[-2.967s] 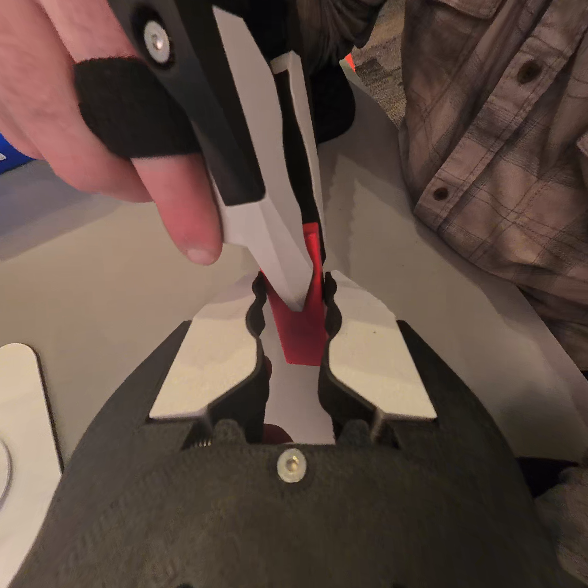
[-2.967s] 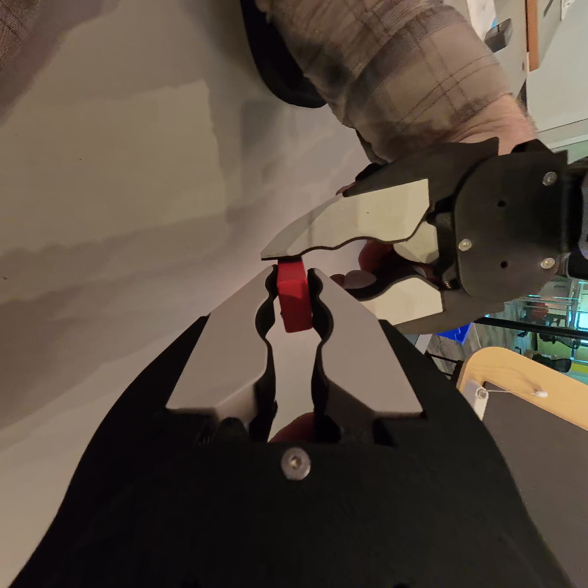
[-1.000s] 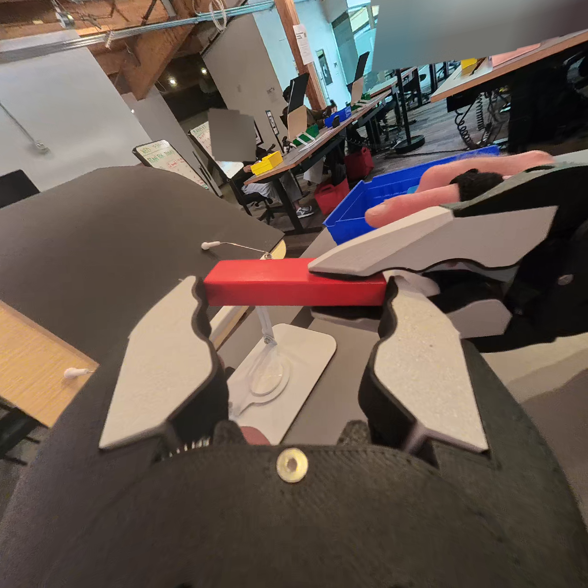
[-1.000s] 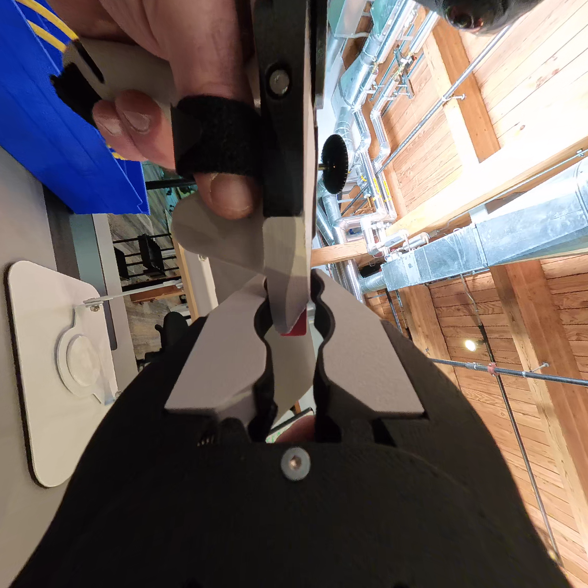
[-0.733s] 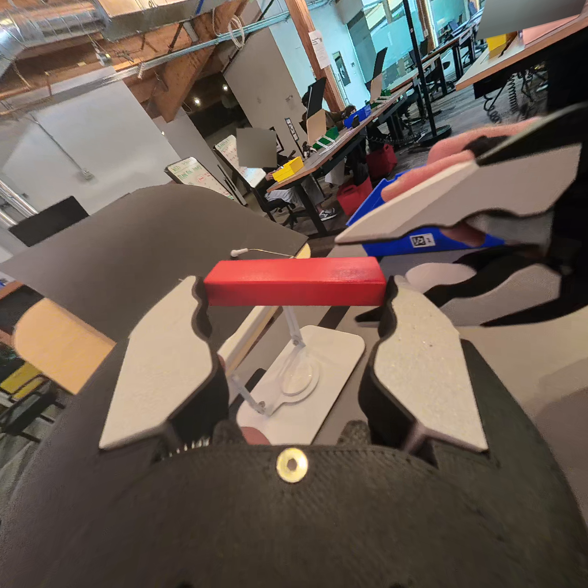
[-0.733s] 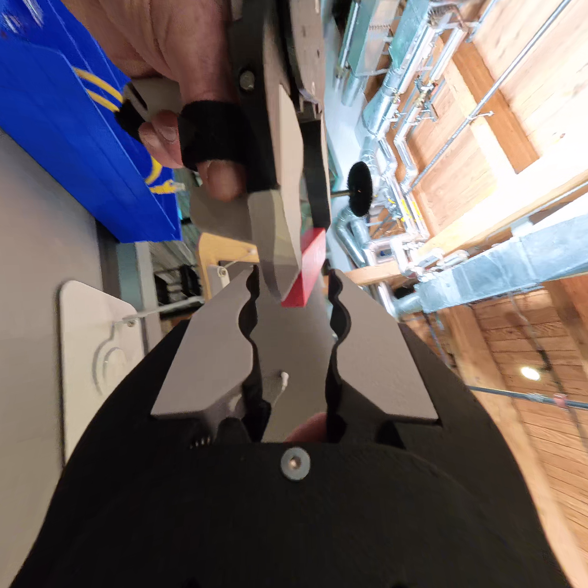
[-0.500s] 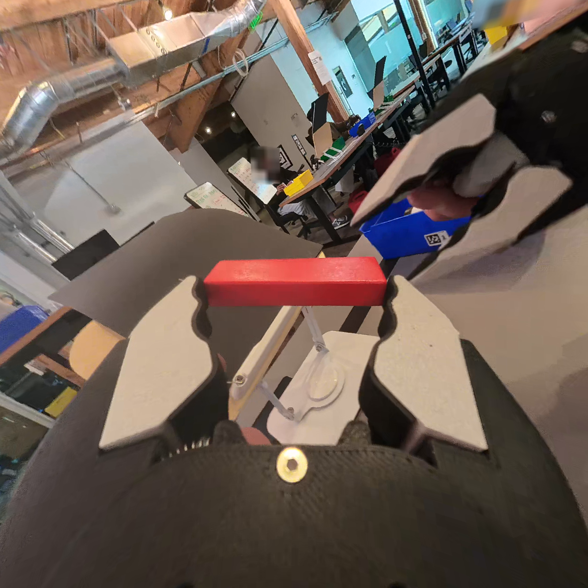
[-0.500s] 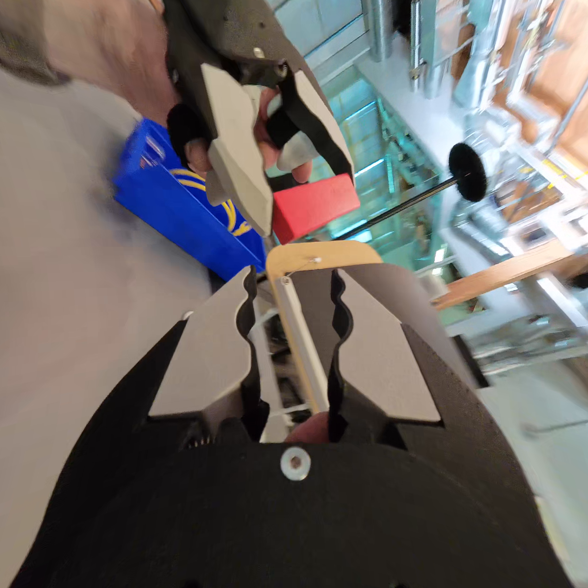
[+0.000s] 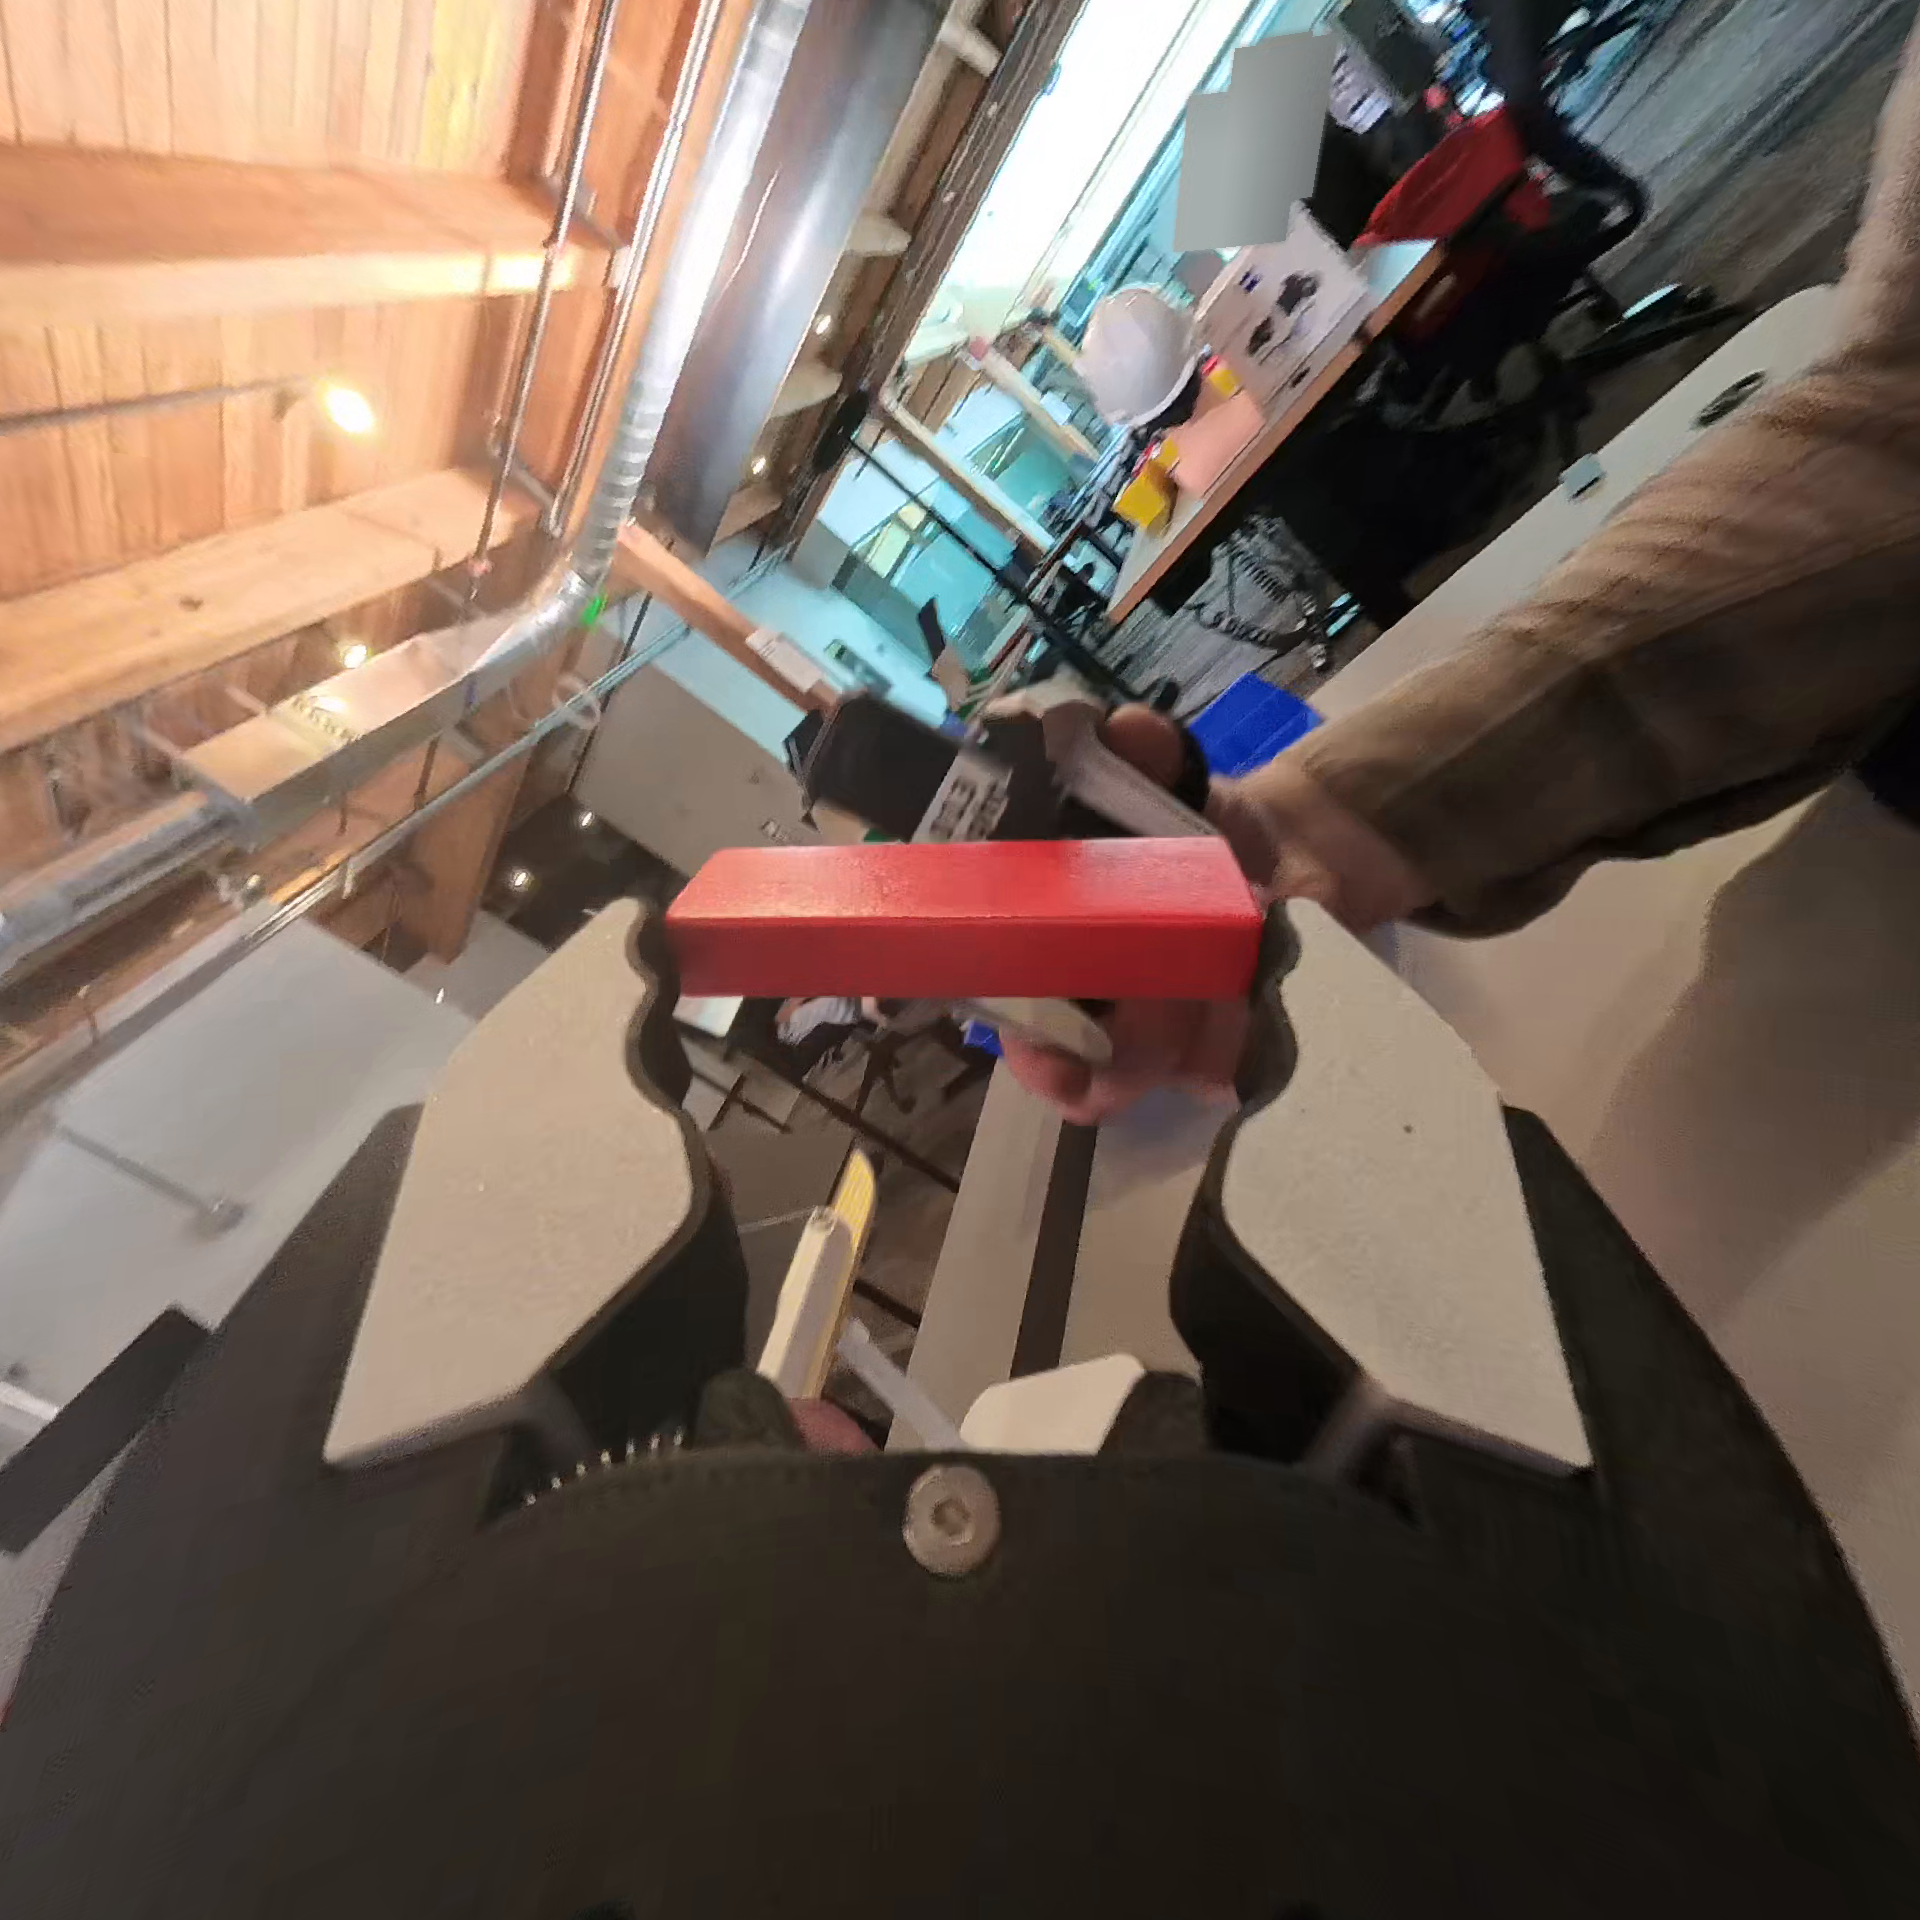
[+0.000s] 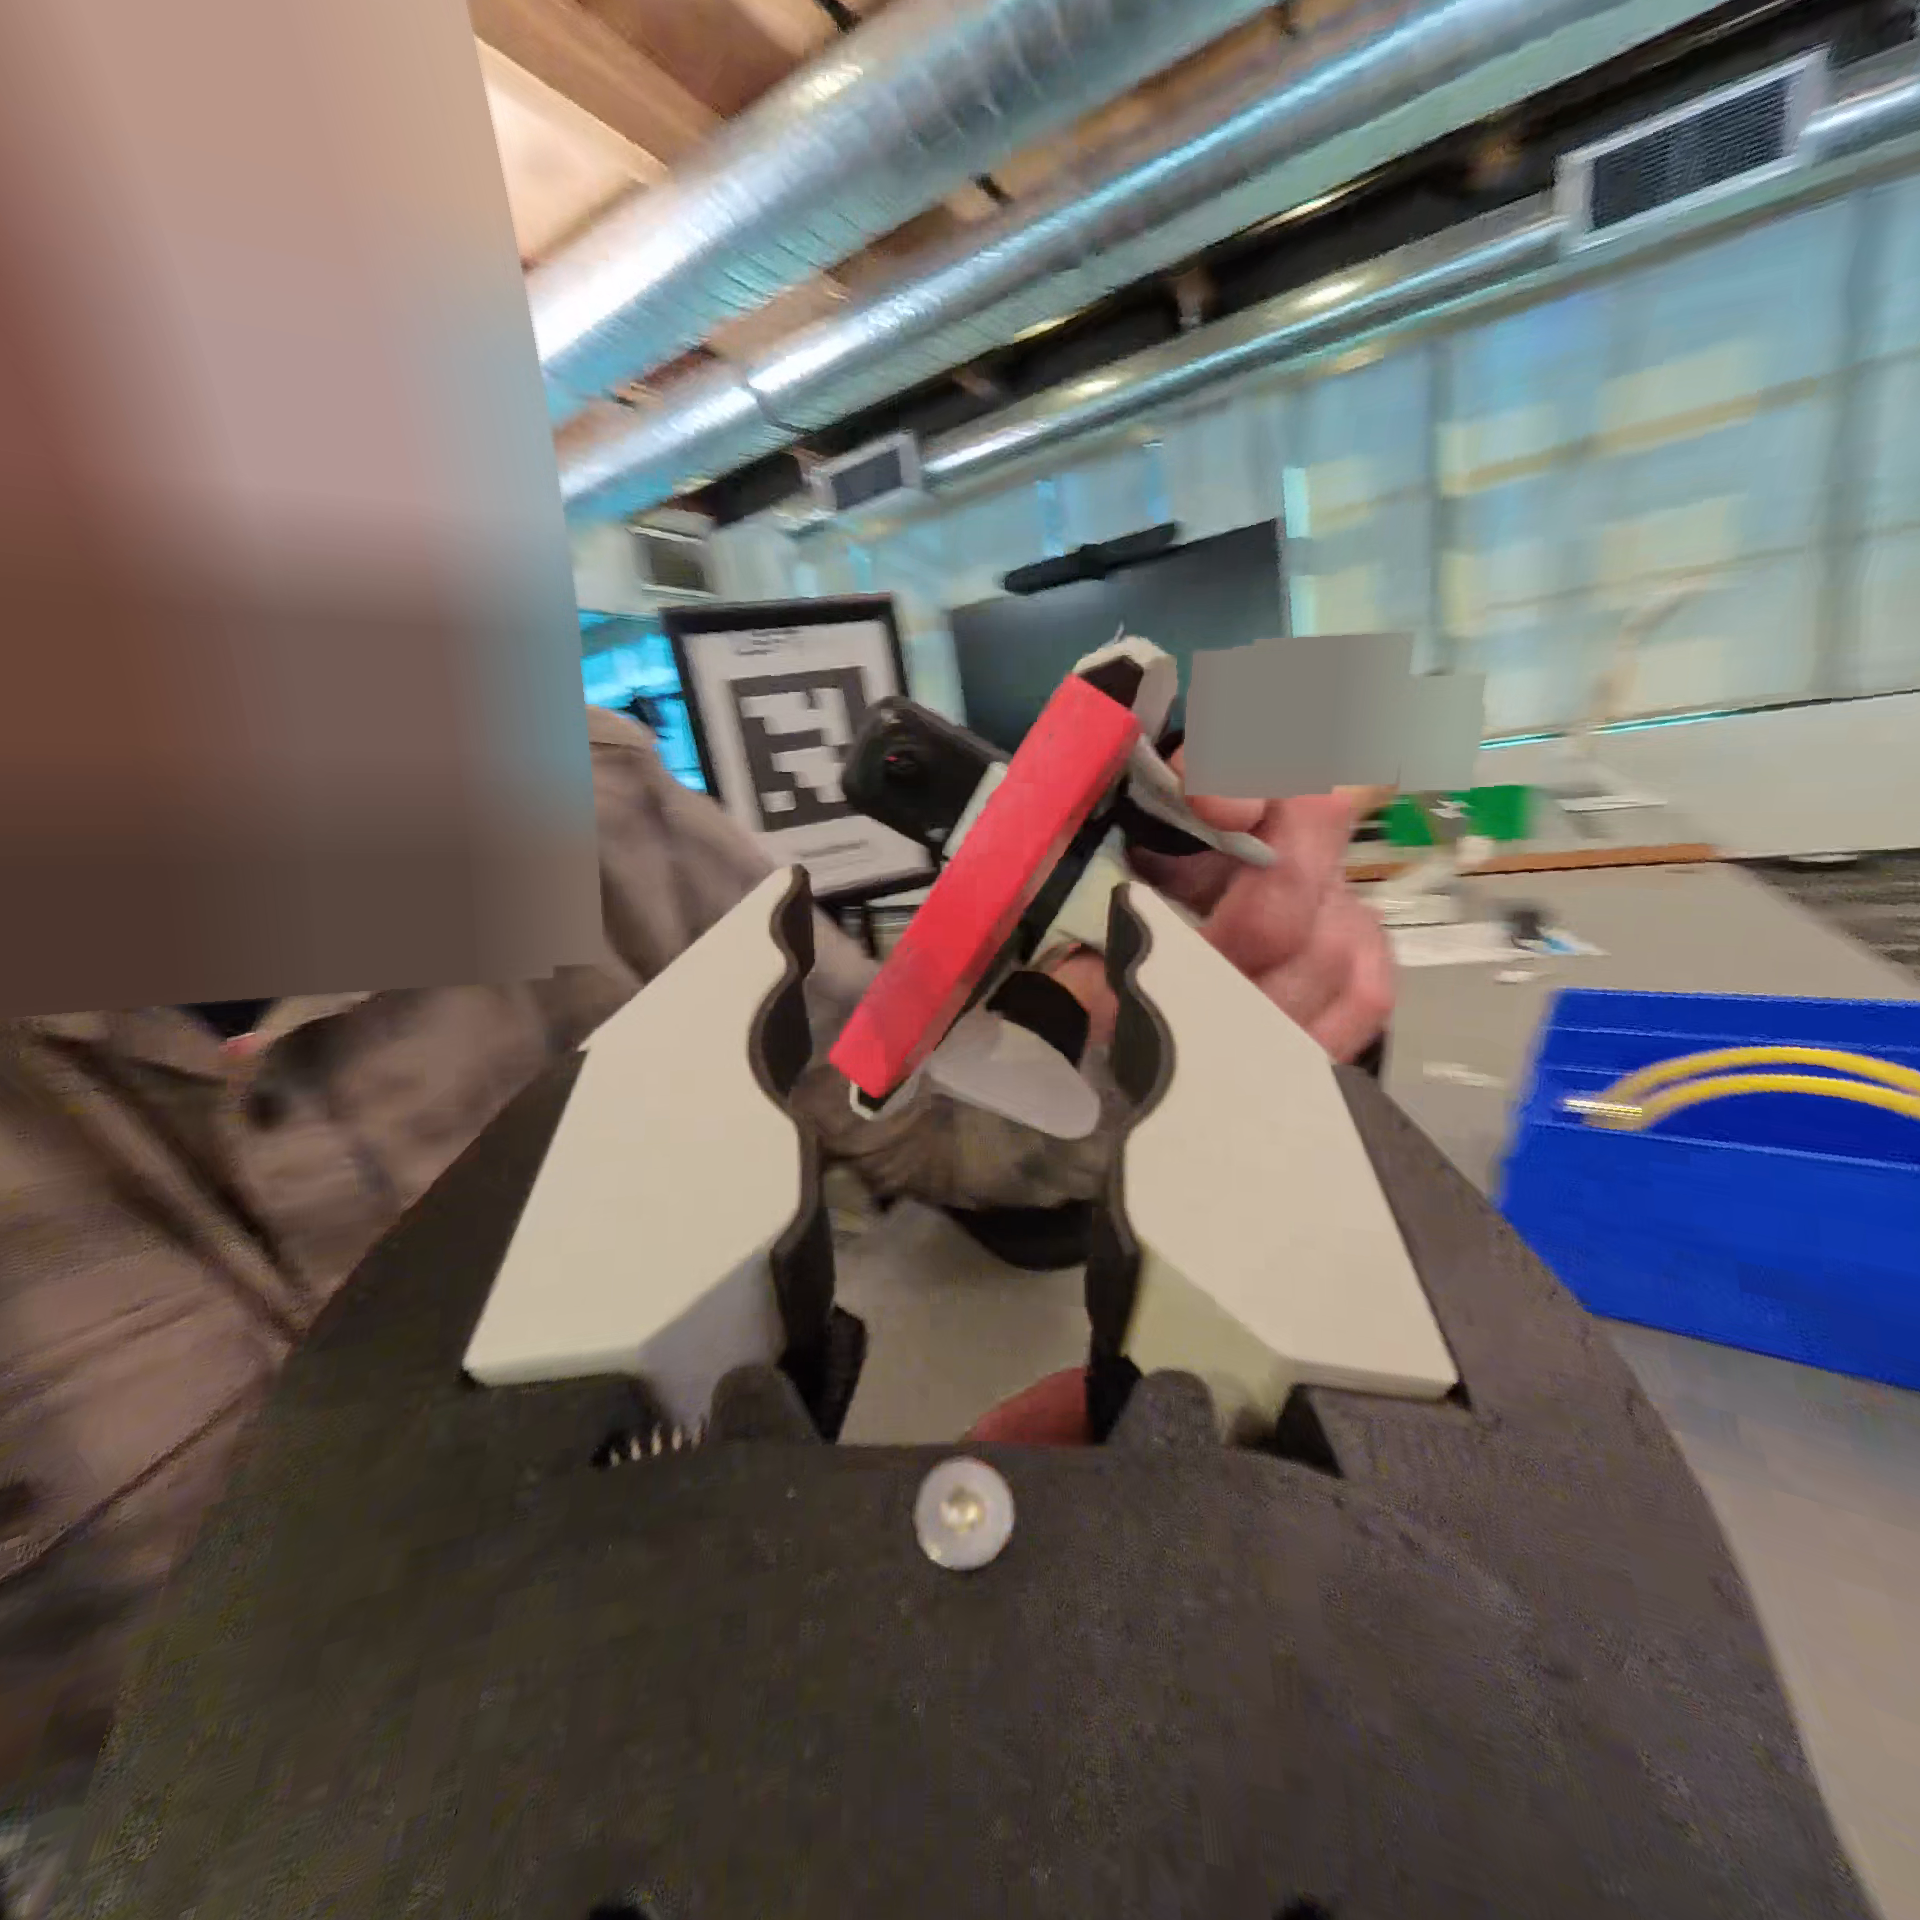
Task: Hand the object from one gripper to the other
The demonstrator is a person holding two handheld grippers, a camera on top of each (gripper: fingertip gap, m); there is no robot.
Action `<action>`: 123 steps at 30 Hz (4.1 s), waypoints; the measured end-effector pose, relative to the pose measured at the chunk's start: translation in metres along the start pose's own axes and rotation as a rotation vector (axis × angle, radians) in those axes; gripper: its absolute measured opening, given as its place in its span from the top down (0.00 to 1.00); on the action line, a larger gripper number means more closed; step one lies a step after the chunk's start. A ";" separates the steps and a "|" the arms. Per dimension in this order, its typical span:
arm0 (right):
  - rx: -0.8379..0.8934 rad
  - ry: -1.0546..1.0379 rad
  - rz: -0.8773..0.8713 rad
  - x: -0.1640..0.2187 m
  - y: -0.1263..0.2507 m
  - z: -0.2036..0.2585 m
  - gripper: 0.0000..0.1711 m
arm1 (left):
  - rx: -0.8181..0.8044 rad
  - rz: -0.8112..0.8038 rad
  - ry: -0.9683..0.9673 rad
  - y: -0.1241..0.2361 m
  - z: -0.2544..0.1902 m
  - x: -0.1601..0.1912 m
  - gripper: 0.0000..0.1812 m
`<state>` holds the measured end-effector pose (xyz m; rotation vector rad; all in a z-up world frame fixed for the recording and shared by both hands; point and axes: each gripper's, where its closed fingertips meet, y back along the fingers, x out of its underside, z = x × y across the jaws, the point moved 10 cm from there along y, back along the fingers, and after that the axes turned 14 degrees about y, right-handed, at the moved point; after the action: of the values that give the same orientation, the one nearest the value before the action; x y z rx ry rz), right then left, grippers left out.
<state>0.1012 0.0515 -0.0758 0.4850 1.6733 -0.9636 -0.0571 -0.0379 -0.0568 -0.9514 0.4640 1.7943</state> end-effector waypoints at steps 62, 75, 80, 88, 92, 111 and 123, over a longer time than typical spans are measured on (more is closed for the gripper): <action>0.520 0.484 0.098 -0.001 0.006 -0.010 0.79 | -0.153 0.294 0.306 -0.035 0.002 0.048 0.65; 0.392 0.458 0.173 0.004 -0.002 -0.006 0.79 | -0.032 0.306 0.250 -0.032 -0.004 0.050 0.81; 0.398 0.473 0.189 0.003 -0.001 -0.006 0.79 | -0.041 0.296 0.274 -0.033 -0.004 0.052 0.81; 0.402 0.505 0.204 0.002 -0.002 -0.005 0.79 | -0.033 0.275 0.284 -0.032 -0.004 0.053 0.81; 0.407 0.516 0.205 -0.001 -0.001 -0.004 0.79 | -0.031 0.251 0.301 -0.032 -0.004 0.053 0.81; 0.435 0.494 0.190 -0.008 0.009 -0.007 0.79 | 0.036 0.238 0.390 -0.024 0.004 0.059 0.73; 0.405 0.571 0.308 -0.005 0.000 -0.002 0.79 | 0.027 0.260 0.379 -0.028 -0.001 0.061 0.79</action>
<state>0.1012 0.0535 -0.0713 1.3505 1.8184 -0.9871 -0.0419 0.0099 -0.1021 -1.2646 0.8819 1.8321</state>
